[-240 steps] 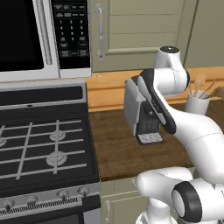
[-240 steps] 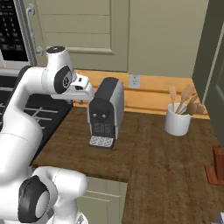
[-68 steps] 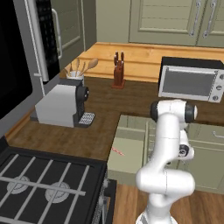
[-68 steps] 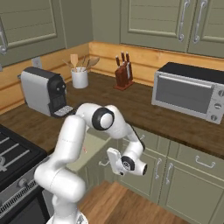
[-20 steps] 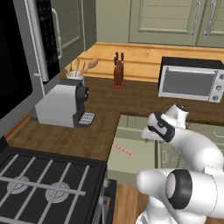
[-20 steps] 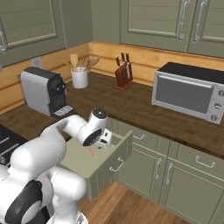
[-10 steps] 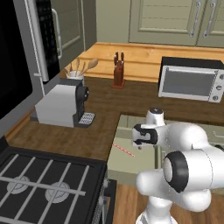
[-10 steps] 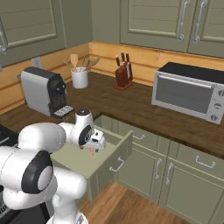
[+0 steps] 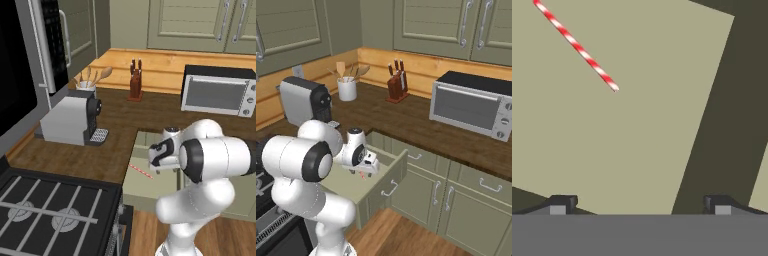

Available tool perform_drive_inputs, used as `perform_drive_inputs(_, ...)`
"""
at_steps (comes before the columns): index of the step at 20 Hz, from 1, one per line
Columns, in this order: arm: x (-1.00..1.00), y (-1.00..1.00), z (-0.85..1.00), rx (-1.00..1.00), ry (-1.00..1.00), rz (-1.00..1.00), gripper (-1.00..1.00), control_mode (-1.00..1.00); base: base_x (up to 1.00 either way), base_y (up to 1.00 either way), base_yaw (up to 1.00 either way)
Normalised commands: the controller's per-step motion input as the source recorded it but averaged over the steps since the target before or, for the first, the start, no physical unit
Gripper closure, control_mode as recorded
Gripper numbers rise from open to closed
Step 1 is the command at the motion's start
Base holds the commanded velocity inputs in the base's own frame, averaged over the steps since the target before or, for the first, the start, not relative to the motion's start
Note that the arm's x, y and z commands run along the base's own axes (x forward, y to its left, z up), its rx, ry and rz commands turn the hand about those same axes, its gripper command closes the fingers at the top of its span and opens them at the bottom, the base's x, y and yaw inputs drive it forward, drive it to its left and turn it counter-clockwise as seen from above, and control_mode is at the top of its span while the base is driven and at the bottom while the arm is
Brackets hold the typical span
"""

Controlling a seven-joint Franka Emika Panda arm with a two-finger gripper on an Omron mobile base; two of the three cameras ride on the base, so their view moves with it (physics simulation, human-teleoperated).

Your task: Take a straw from the drawer in front and place it inside the glass cup on the dining counter.

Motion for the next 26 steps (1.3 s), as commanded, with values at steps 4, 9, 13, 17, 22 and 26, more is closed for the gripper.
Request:
perform_drive_inputs(4,0.24,-0.18,-0.44,0.0,0.04,-0.01,-1.0,-1.0,0.0,0.0,0.0)
perform_drive_inputs(9,0.2,-0.29,-0.35,0.0,0.04,-0.01,-1.0,-1.0,0.0,0.0,0.0)
perform_drive_inputs(13,0.02,-0.54,-0.29,0.0,0.02,-0.03,-1.0,-1.0,0.0,0.0,0.0)
perform_drive_inputs(17,0.0,-0.83,-0.22,0.0,0.0,-0.04,-1.0,-1.0,0.0,0.0,0.0)
perform_drive_inputs(22,-0.11,-1.0,0.0,0.0,-0.01,-0.07,-1.0,-1.0,0.0,0.0,0.0)
perform_drive_inputs(26,-0.08,-0.3,0.33,0.0,-0.05,0.03,-1.0,-1.0,0.0,0.0,0.0)
